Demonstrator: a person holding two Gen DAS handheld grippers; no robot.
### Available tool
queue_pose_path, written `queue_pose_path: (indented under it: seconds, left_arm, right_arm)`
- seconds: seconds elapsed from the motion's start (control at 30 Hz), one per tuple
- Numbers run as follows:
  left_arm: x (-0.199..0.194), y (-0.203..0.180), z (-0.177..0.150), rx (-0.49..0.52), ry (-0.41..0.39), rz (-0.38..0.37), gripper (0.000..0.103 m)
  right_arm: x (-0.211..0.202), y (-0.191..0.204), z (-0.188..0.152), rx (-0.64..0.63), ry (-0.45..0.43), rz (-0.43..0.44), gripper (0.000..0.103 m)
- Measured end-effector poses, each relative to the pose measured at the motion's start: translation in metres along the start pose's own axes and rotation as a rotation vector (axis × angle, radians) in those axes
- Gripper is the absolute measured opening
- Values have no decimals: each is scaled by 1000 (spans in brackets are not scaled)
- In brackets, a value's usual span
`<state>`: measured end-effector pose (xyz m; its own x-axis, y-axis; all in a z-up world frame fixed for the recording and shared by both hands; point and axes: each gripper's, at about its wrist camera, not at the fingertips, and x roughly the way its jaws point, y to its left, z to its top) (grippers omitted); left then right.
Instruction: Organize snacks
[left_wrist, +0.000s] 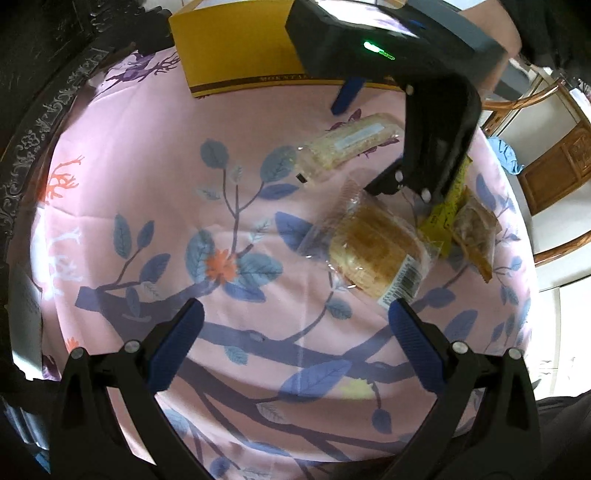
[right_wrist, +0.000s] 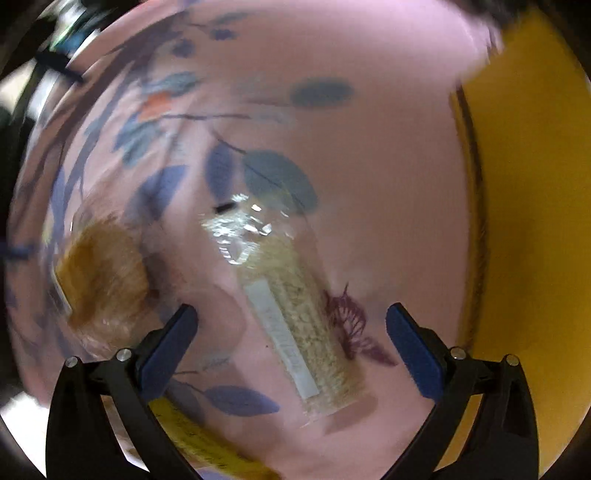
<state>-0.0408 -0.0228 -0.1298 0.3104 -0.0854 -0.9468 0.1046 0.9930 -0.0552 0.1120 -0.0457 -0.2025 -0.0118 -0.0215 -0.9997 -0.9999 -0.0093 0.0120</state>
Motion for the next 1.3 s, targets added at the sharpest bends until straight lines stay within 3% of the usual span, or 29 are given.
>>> queue_pose_path:
  seconds: [0.13, 0.27, 0.37, 0.43, 0.53, 0.57, 0.6, 0.77, 0.97, 1.13, 1.27, 1.3]
  left_arm:
    - [1, 3, -1, -10, 8, 18, 101]
    - [7, 4, -1, -2, 32, 27, 101]
    - [10, 6, -1, -2, 38, 38, 101]
    - [9, 9, -1, -3, 30, 41, 101]
    - [6, 12, 0, -8, 12, 46, 101]
    - [6, 13, 0, -11, 8, 43, 101]
    - [5, 14, 0, -13, 5, 41, 101]
    - [0, 12, -2, 0, -18, 46, 101]
    - [-1, -7, 4, 62, -40, 20, 101]
    - [1, -36, 17, 178, -65, -7, 101]
    - [17, -51, 26, 282, -64, -16, 101]
    - [20, -52, 27, 293, -62, -21, 101]
  right_arm:
    - [-2, 0, -1, -14, -31, -8, 102]
    - [-6, 3, -27, 28, -97, -8, 102]
    - [-9, 2, -47, 88, -92, -34, 102]
    - [-13, 7, -56, 91, -94, -62, 94]
    - [-23, 26, -61, 70, -119, -103, 50]
    - [-27, 31, -65, 80, -143, -151, 29]
    - [-26, 33, -69, 107, -143, -169, 29]
    - [-30, 20, -94, 418, -199, -119, 29]
    - [-47, 26, -169, 842, -352, -102, 29]
    - [-77, 60, -255, 1200, -488, -126, 29]
    - [-105, 108, -294, 1347, -535, -168, 29]
    - [-102, 109, -290, 1365, -536, -170, 29]
